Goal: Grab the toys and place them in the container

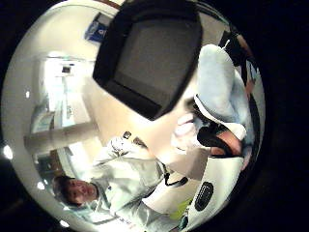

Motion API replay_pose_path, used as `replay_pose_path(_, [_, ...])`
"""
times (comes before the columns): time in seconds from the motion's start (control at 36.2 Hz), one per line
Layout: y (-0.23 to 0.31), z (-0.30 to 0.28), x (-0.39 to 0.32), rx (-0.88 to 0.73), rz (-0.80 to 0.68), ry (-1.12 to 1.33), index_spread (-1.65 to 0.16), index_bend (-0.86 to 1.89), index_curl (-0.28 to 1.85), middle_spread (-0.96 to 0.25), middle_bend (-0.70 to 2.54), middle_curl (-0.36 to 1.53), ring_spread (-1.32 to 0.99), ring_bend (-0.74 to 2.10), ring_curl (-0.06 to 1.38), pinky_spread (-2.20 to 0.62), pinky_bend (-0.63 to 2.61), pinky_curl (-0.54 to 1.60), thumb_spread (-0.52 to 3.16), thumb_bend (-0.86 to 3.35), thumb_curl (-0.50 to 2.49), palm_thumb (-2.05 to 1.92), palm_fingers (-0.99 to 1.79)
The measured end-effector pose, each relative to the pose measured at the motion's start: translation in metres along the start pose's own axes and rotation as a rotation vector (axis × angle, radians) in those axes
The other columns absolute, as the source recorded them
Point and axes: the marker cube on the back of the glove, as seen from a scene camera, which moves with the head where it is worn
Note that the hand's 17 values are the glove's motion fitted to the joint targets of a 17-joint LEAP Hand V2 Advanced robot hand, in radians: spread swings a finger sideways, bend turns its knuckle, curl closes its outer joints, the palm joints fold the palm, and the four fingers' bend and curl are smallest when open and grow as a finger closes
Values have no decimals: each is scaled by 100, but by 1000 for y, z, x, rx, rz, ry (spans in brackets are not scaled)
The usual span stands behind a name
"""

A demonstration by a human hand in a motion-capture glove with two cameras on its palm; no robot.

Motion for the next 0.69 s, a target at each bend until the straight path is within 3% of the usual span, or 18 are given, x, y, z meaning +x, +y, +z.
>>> replay_pose_path(0.28, [-71,-50,-64,196,-38,35,-10,88,58,-28,50,44,-37,25,27,-14,41,32,112,22,65,65,39])
replay_pose_path(0.33, [-84,-44,-81,164,-34,22,-12,80,57,-27,49,45,-38,29,28,-14,44,33,118,21,63,62,37])
replay_pose_path(0.39, [-93,-34,-95,89,-36,5,-15,72,56,-23,30,40,-34,30,30,-13,56,38,125,18,58,55,15])
replay_pose_path(0.41, [-97,-29,-100,51,-39,-6,-16,53,51,-19,20,38,-31,30,31,-11,65,41,123,12,55,48,-11])
replay_pose_path(0.47, [-102,-22,-106,5,-48,-22,-16,32,48,-14,12,36,-26,33,33,-9,74,43,122,6,52,40,-28])
replay_pose_path(0.55, [-103,-18,-110,2,-62,-31,-17,14,41,-8,8,32,-21,29,31,-6,75,42,119,-2,48,30,-32])
replay_pose_path(0.69, [-94,-24,-103,26,-64,-44,-20,10,32,-6,9,29,-16,26,30,-4,73,41,116,-5,44,21,-27])
